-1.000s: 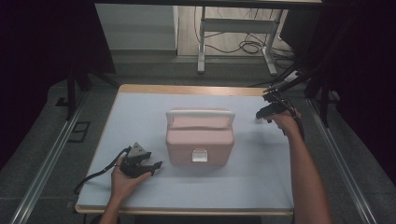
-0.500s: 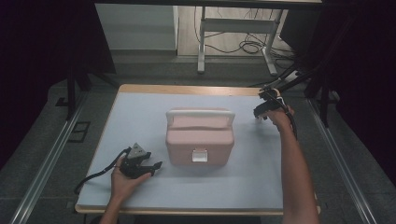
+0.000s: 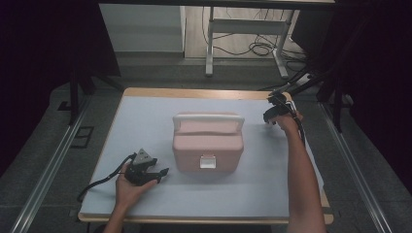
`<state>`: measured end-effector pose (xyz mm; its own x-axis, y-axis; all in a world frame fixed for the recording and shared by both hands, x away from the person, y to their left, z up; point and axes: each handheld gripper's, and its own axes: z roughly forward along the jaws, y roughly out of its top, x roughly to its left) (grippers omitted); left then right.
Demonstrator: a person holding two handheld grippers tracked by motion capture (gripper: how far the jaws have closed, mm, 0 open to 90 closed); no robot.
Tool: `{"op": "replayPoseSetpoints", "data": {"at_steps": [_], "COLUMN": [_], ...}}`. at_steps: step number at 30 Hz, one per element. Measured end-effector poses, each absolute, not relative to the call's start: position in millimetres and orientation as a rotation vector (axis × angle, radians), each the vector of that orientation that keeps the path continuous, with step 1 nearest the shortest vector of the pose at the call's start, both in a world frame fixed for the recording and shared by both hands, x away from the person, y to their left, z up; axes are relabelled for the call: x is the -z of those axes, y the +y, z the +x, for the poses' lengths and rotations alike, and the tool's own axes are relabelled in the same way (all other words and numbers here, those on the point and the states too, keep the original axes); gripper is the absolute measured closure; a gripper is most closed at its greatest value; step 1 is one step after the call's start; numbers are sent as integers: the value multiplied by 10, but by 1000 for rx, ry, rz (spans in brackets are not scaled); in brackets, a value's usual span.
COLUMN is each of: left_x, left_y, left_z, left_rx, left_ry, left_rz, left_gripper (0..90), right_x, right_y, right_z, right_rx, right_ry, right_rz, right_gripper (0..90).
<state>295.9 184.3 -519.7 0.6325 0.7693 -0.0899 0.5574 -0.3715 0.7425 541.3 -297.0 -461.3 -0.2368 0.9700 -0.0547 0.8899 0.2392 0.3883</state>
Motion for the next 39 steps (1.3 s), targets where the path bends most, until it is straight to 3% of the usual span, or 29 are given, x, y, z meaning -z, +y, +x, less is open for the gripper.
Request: {"op": "replayPoseSetpoints", "data": {"at_steps": [3,6,39], "left_x": [5197,5197,5166], "left_y": [1843,1844,1872], "left_z": [2959,2960,2977], "left_rx": [-348,-348,-343], "left_ry": [1033,1033,1028], "left_rz": [2078,2079,2066], "left_gripper": [368,369,368], "right_x": [4657,4650,4275], "right_y": [-2953,-2944,-2818], "right_z": [5430,5431,4870], "right_rx": [-387,-385,-487], "right_ry": [2232,2236,2351], "right_rz": [1731,1722,1532], "right_gripper": [585,596,600]}}
